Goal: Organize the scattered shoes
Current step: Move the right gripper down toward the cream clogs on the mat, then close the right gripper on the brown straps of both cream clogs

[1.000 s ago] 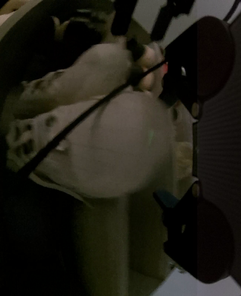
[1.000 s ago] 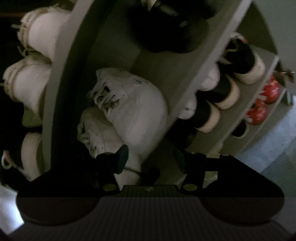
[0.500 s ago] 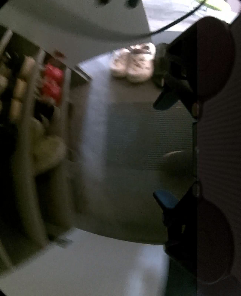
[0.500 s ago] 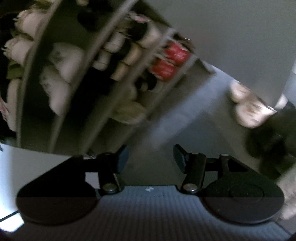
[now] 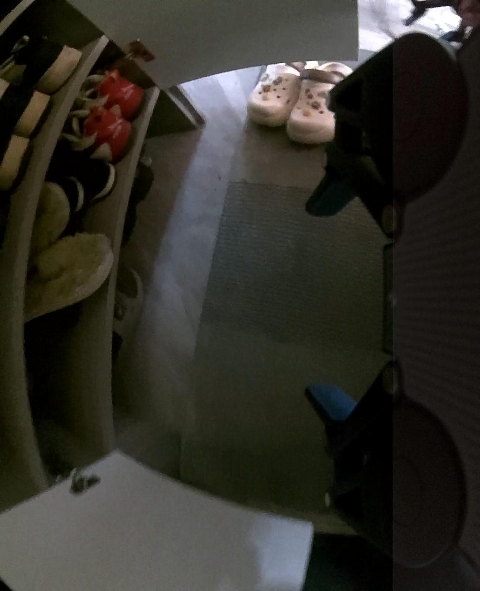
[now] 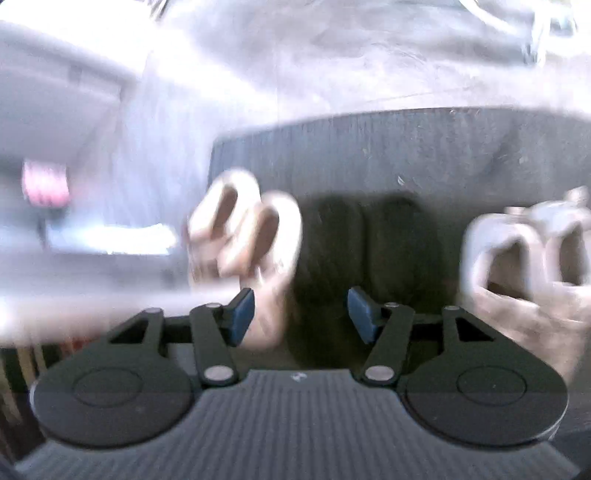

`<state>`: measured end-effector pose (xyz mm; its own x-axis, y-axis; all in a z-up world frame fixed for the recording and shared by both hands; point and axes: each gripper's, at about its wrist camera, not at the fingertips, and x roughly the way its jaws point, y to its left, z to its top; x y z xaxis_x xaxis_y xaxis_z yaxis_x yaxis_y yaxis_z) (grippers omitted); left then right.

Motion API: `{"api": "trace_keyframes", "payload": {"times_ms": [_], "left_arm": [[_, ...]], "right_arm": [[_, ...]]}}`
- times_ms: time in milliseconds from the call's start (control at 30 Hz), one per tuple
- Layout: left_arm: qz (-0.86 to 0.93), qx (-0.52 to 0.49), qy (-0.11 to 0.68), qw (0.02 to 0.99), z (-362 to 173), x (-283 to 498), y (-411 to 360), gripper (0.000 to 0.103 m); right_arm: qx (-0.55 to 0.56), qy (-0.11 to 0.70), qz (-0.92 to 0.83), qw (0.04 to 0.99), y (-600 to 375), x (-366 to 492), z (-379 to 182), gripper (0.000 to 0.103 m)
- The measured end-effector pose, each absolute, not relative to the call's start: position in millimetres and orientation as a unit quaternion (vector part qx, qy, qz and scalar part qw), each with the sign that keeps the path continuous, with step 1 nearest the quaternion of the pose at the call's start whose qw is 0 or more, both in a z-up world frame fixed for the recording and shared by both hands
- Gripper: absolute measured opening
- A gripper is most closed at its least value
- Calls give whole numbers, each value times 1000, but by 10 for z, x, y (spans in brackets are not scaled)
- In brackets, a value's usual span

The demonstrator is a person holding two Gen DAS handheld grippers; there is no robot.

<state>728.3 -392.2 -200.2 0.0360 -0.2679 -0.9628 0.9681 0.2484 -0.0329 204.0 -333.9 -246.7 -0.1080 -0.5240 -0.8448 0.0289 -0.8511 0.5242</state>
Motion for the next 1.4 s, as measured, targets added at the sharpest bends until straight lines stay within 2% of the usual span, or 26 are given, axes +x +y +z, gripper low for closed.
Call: {"api": "trace_keyframes", "payload": {"times_ms": [100, 233, 300, 333, 400, 467, 700, 767, 833, 900, 967, 1100, 1200, 1333, 1400], "left_arm": [[-518, 342, 495, 608, -2244, 7369, -3940, 97], [-575, 316, 491, 573, -2326, 7409, -4121, 97], [-609, 322, 446, 571, -2312, 7370, -4179, 98], [-617, 327, 431, 572, -2333, 7366, -4181, 98], [-630, 335, 404, 572, -2378, 7366, -4192, 98], [-634, 340, 405, 565, -2432, 7399, -4238, 97], [-674, 320, 362, 559, -2350, 7353, -4408, 99], [-669, 323, 381, 551, -2402, 7330, -4422, 99], [-673, 315, 406, 532, -2464, 7305, -4422, 99], [-680, 328, 394, 524, -2550, 7233, -4378, 99], [-668, 371, 380, 521, -2686, 7140, -4353, 99], [-666, 379, 402, 501, -2841, 7119, -4336, 99], [-665, 395, 388, 502, -2919, 7098, -4288, 99], [-645, 421, 401, 497, -3104, 7104, -4252, 99], [-636, 418, 431, 485, -3179, 7136, -4251, 99]], "right_arm": [[622, -237, -724, 182, -3550, 1921, -2966, 67], [625, -181, -727, 219, -4124, 1683, -3332, 68], [593, -15, -743, 309, -4628, 1567, -3290, 67], [580, 35, -741, 336, -4759, 1550, -3270, 66], [542, 184, -720, 392, -5078, 1498, -3258, 66], [524, 237, -709, 409, -5181, 1412, -3251, 66], [390, 279, -728, 491, -5397, 1207, -3082, 66], [356, 264, -730, 520, -5397, 1260, -3120, 66], [342, 307, -674, 578, -5433, 1395, -3237, 66], [287, 381, -602, 640, -5429, 1578, -3331, 65], [243, 415, -555, 679, -5357, 1645, -3466, 65], [212, 395, -502, 740, -5273, 1670, -3749, 65], [188, 413, -432, 779, -5359, 1747, -3859, 65], [199, 391, -402, 804, -5510, 1759, -3923, 65], [194, 391, -378, 817, -5563, 1834, -4003, 73]]}}
